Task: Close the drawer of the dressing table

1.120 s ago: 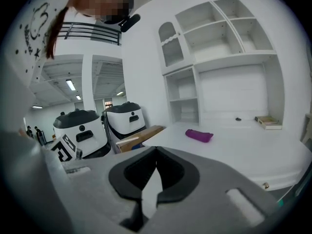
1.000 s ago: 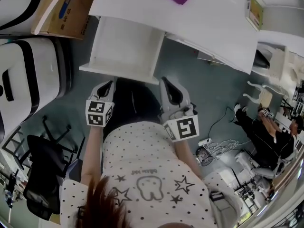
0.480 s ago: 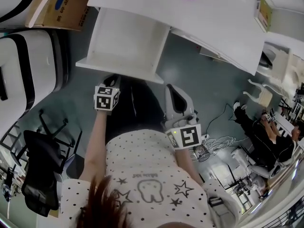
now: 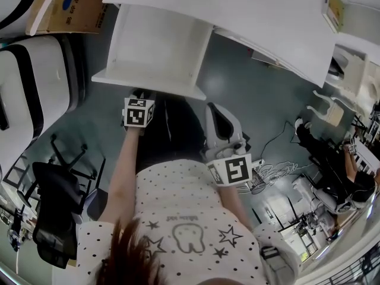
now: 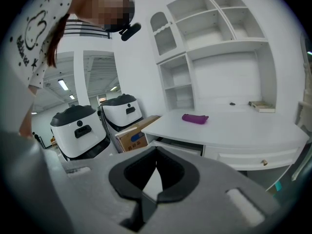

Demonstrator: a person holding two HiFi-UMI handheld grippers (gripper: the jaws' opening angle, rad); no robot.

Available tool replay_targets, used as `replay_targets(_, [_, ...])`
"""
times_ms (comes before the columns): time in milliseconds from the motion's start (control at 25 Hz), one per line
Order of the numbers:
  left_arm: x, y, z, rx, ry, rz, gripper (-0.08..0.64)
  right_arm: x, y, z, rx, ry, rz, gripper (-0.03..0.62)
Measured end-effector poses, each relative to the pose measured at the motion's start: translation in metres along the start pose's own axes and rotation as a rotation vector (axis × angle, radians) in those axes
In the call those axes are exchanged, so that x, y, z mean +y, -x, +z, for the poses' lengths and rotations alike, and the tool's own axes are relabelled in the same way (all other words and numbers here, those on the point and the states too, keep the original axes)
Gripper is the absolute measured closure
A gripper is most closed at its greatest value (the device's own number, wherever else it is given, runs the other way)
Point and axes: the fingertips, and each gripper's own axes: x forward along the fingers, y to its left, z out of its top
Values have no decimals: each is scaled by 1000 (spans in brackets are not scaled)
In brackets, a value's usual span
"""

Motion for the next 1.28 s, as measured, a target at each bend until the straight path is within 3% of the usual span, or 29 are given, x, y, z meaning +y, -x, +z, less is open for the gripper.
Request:
replay_targets(280, [11,-7,1,17,17,5,425,-1,-4,3,-9,-7,-24,596])
replay_targets(440, [4,-9,7,29,-26,7,469,-8,-3,7,-14,-15,-38,596])
replay_targets(640, [5,-9,6,55,-51,8,469,-7,-2,6,-11,-18,-57,597])
replay_targets(1040, [11,-13,18,-4,-23,10,472,22,-9,1,17,61,2,597])
replay_targets(1280, [11,-17,32,-24,-14,27,472,14,-5,4,14,49,-28,597])
